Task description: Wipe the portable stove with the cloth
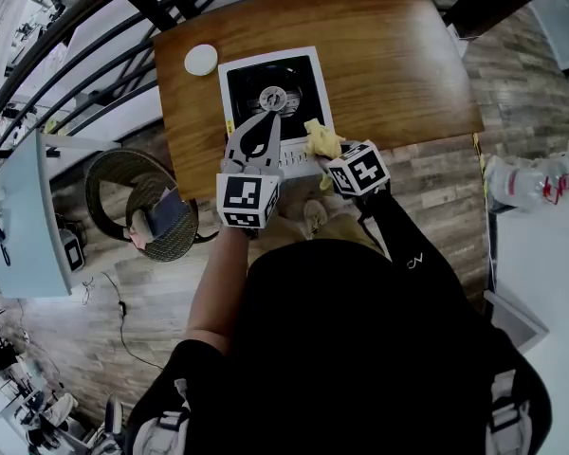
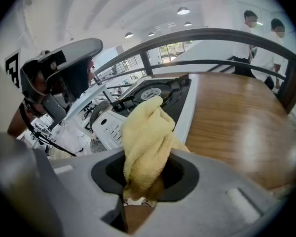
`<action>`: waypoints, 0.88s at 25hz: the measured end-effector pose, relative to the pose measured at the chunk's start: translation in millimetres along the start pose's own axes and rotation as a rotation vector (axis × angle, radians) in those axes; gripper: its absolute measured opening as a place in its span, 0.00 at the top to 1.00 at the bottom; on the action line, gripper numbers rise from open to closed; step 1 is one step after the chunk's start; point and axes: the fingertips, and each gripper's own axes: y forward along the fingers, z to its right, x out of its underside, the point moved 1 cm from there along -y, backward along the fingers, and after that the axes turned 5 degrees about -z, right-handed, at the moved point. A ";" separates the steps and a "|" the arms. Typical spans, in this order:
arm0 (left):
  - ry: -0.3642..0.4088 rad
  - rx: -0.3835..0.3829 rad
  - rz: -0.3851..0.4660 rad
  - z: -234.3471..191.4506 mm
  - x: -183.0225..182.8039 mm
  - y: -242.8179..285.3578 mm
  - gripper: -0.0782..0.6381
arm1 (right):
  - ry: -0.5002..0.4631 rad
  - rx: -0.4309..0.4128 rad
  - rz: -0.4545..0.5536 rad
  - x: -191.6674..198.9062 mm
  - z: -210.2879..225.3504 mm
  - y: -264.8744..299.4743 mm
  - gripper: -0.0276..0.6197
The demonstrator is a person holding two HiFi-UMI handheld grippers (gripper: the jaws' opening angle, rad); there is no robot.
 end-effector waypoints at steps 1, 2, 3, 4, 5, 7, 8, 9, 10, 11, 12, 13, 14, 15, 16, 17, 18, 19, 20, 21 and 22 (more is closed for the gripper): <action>-0.001 -0.001 -0.001 -0.7 0.7 -0.1 0.88 | 0.001 -0.001 0.001 -0.1 0.2 0.4 0.77; -0.002 -0.002 -0.001 -1.1 1.3 -0.1 0.88 | 0.000 -0.002 0.001 -0.2 0.5 0.5 0.77; -0.003 -0.003 -0.002 -1.5 1.7 -0.2 0.88 | 0.000 -0.003 -0.001 -0.2 0.8 0.5 0.77; -0.004 -0.005 -0.003 -1.9 2.0 -0.5 0.88 | -0.001 -0.004 -0.002 0.0 1.0 0.6 0.77; -0.005 -0.007 -0.003 -2.5 2.2 -1.0 0.88 | -0.001 -0.006 -0.003 0.1 0.8 0.9 0.77; -0.006 -0.012 -0.003 -3.7 2.3 -2.2 0.88 | -0.001 -0.014 -0.003 0.1 -0.3 1.5 0.77; -0.006 -0.014 -0.003 -4.1 2.3 -2.9 0.88 | 0.000 -0.015 0.000 -0.1 -0.7 1.5 0.77; -0.005 -0.017 -0.003 -4.4 2.2 -3.5 0.88 | 0.001 -0.005 0.004 -0.4 0.6 0.8 0.77; -0.002 -0.019 -0.003 -4.7 1.9 -4.1 0.88 | 0.001 0.027 0.011 -1.1 5.4 -1.4 0.77; 0.000 -0.023 -0.003 -5.2 1.2 -4.8 0.88 | -0.004 0.089 0.018 -1.8 14.8 -5.4 0.77; 0.001 -0.027 -0.002 -5.9 0.1 -6.0 0.88 | -0.016 0.166 0.025 -2.3 27.5 -10.5 0.77; -0.002 -0.030 0.001 -7.0 -1.2 -7.5 0.88 | -0.032 0.231 0.031 -2.3 40.1 -15.2 0.77; -0.006 -0.034 0.004 -8.6 -2.4 -9.2 0.88 | -0.039 0.266 0.039 -2.4 50.2 -19.0 0.77; -0.009 -0.040 0.007 -10.7 -3.4 -10.9 0.88 | -0.031 0.272 0.052 -3.6 57.1 -22.4 0.77; -0.010 -0.048 0.008 -13.5 -4.2 -12.5 0.88 | -0.012 0.264 0.073 -6.6 61.2 -26.1 0.77; -0.011 -0.059 0.008 -16.7 -5.2 -14.2 0.88 | 0.005 0.256 0.099 -11.5 62.9 -30.1 0.77; -0.015 -0.070 0.009 -19.9 -6.8 -16.1 0.88 | 0.015 0.253 0.128 -17.7 63.1 -34.5 0.77; -0.022 -0.082 0.013 -22.9 -9.5 -18.2 0.88 | 0.018 0.257 0.159 -25.0 62.5 -39.6 0.77; -0.031 -0.097 0.018 -25.7 -13.4 -20.0 0.88 | 0.018 0.266 0.197 -34.0 61.8 -45.7 0.77; -0.036 -0.115 0.025 -28.5 -18.5 -21.3 0.88 | 0.016 0.278 0.242 -45.2 61.7 -53.3 0.77; -0.035 -0.134 0.033 -31.1 -24.6 -21.9 0.88 | 0.012 0.290 0.293 -58.1 61.8 -62.6 0.77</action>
